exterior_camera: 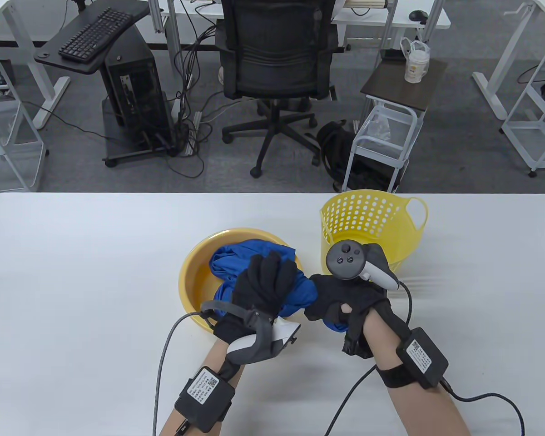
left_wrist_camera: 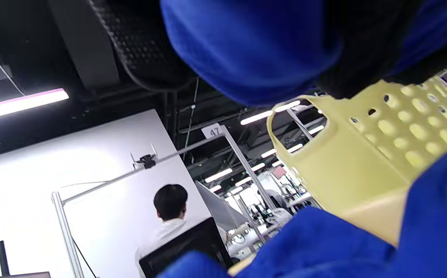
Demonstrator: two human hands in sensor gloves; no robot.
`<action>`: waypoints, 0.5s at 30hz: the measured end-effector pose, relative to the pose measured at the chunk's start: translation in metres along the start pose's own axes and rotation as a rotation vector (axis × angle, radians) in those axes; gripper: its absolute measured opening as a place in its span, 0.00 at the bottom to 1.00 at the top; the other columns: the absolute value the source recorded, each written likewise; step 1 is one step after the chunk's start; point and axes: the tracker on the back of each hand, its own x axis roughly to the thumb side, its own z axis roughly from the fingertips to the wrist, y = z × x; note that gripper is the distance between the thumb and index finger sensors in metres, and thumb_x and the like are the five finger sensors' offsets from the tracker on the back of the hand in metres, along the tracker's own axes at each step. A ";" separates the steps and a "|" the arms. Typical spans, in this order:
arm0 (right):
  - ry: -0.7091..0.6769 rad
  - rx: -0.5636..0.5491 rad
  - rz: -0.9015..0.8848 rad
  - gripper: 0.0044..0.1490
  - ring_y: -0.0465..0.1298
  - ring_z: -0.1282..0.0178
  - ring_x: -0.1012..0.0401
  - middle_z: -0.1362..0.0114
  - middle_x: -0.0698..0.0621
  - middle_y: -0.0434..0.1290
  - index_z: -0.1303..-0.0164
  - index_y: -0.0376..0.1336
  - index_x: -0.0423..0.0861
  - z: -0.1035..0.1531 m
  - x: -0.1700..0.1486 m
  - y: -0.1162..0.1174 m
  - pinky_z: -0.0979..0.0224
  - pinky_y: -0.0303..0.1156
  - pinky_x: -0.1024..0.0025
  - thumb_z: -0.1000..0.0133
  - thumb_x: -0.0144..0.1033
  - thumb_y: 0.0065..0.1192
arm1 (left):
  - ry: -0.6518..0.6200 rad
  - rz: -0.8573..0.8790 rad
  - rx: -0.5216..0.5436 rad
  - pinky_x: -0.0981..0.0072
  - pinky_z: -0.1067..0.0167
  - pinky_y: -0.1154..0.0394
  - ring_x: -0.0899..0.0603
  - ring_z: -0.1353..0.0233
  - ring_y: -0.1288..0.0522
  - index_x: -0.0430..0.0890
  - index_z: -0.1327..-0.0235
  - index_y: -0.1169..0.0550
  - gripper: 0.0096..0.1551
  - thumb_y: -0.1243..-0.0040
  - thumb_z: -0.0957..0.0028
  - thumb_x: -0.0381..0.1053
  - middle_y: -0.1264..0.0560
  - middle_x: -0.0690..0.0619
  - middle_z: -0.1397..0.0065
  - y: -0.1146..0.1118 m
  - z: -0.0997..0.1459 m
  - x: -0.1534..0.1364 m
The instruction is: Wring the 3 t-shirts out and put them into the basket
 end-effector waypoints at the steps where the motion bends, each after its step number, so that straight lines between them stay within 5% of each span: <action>1: -0.038 0.038 -0.072 0.41 0.82 0.84 0.49 0.60 0.34 0.80 0.32 0.63 0.27 -0.003 -0.003 0.000 0.90 0.78 0.63 0.44 0.37 0.81 | 0.015 0.056 -0.008 0.58 0.39 0.19 0.37 0.27 0.27 0.50 0.20 0.58 0.67 0.23 0.50 0.68 0.45 0.45 0.16 0.002 -0.001 -0.002; 6: -0.121 0.143 -0.262 0.41 0.82 0.84 0.49 0.60 0.33 0.79 0.32 0.62 0.27 -0.012 -0.019 0.000 0.90 0.78 0.62 0.44 0.35 0.82 | 0.019 0.031 -0.004 0.57 0.39 0.19 0.37 0.27 0.27 0.51 0.19 0.55 0.67 0.21 0.51 0.67 0.43 0.45 0.16 0.013 -0.003 0.001; 15: -0.072 0.070 -0.143 0.41 0.82 0.84 0.48 0.60 0.32 0.79 0.32 0.63 0.28 -0.007 -0.011 -0.006 0.90 0.78 0.61 0.45 0.35 0.82 | 0.043 0.012 -0.036 0.57 0.40 0.19 0.36 0.27 0.26 0.50 0.18 0.55 0.67 0.21 0.51 0.67 0.42 0.44 0.16 0.016 -0.004 0.003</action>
